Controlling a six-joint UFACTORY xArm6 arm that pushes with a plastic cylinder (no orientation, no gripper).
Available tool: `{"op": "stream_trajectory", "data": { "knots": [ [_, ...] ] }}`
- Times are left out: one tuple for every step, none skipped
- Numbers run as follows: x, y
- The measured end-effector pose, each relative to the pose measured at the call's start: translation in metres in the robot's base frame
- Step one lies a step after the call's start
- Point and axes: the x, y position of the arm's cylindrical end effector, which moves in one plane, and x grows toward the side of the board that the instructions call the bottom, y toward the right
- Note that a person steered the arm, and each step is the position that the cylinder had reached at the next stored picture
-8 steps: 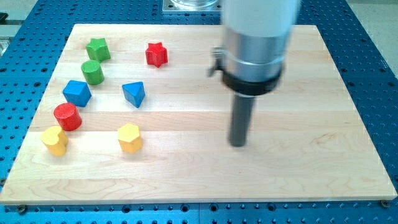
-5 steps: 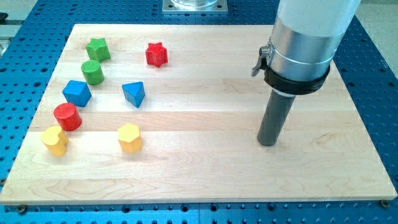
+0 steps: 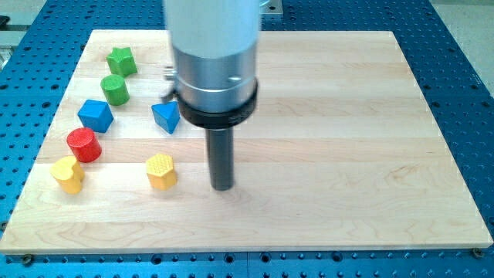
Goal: Push the yellow hexagon slightly towards the yellow heart
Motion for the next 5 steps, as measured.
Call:
{"op": "stream_trajectory", "data": {
  "knots": [
    [-0.011,-0.032],
    [0.011,-0.076],
    [0.026,-0.090],
    [0.028,-0.017],
    [0.013,0.092]
  ]
}}
